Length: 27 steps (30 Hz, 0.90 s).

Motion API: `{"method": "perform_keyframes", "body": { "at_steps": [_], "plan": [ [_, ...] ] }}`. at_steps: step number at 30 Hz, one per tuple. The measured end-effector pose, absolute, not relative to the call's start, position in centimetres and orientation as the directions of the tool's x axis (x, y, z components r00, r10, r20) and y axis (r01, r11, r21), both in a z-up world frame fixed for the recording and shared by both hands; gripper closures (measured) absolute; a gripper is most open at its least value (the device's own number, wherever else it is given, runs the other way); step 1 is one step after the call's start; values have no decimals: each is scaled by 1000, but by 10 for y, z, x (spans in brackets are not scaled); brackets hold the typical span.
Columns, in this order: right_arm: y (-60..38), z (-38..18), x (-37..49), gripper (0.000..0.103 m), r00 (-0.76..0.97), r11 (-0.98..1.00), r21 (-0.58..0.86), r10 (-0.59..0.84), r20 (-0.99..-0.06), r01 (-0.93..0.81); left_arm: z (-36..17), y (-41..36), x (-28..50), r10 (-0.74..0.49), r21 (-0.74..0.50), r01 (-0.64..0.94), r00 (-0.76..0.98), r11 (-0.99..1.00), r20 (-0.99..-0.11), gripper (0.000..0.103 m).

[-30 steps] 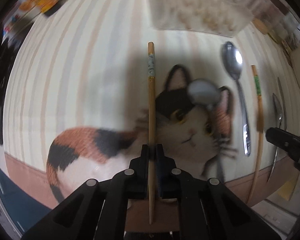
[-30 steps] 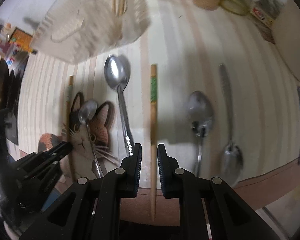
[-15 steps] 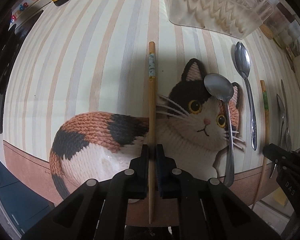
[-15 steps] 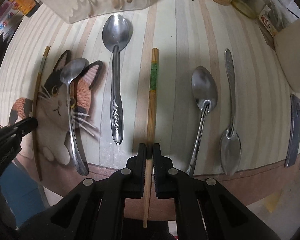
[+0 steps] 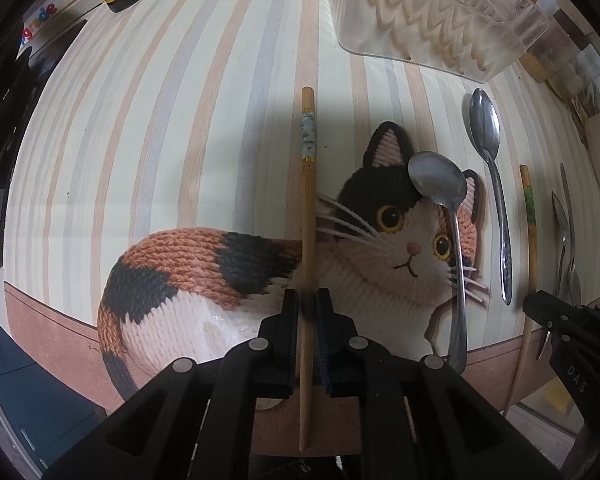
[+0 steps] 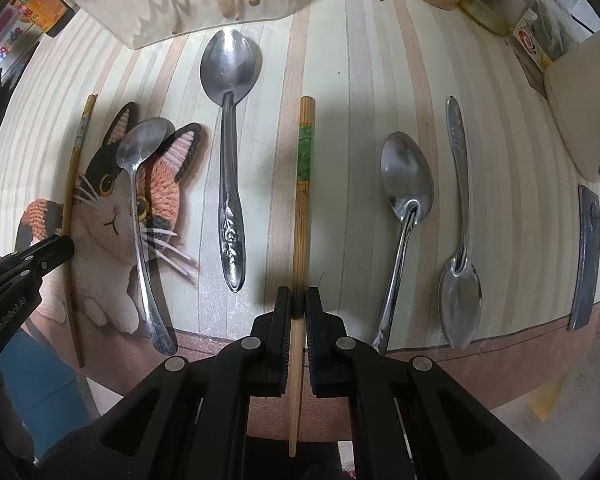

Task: Organize utensils
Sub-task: 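Grasp a chopstick with the left tool while the right tool grasps the green-banded one, then carry both chopsticks into the clear basket and release them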

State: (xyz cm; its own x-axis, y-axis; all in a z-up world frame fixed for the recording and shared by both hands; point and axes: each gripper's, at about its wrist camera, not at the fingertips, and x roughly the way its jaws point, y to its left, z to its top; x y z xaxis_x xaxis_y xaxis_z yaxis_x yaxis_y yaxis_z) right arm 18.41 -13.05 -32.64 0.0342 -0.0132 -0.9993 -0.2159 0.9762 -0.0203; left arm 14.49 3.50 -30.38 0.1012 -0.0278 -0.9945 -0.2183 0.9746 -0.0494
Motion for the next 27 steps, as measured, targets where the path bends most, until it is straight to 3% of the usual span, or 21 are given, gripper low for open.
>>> {"method": "perform_keyframes", "body": {
  "at_steps": [14,27],
  "plan": [
    [-128,-312,179,96,60,981,28,40,-997,-194,-281,33,137,19,-16,-210,164,978,-986,99],
    [-144,-185,226,96,262,961,231,265,-928,-154,-126,48,169,-24,-121,-189,446,974,-895,99]
  ]
}}
